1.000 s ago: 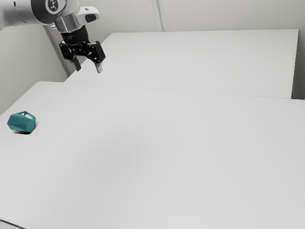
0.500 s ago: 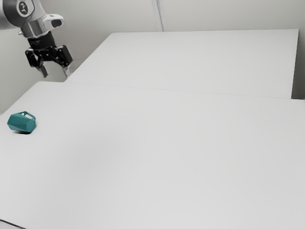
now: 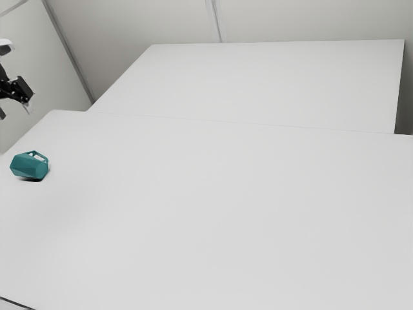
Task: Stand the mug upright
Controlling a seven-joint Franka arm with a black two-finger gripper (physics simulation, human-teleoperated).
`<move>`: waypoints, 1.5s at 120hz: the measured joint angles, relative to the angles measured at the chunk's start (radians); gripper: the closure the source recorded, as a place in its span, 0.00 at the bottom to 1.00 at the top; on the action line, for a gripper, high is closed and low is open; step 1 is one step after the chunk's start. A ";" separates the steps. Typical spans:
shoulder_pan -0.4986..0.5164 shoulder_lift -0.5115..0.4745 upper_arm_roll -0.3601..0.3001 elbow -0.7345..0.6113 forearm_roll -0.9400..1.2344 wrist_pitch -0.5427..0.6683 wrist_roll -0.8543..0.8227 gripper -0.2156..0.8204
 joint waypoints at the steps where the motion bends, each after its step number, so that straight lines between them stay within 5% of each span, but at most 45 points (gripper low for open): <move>1: 0.008 0.003 0.000 0.000 -0.005 0.003 0.007 0.23; 28: 0.205 0.092 -0.014 0.019 -0.184 0.076 0.210 0.23; 41: 0.312 0.177 -0.085 0.101 -0.239 0.099 0.308 0.23; 58: 0.505 0.288 -0.260 0.201 -0.268 0.111 0.420 0.23; 73: 0.762 0.400 -0.551 0.258 -0.258 0.116 0.503 0.23; 95: 0.943 0.510 -0.759 0.323 -0.219 0.120 0.601 0.23; 133: 0.984 0.656 -0.774 0.483 -0.197 0.126 0.708 0.23; 180: 0.897 0.856 -0.770 0.686 -0.220 0.157 0.755 0.23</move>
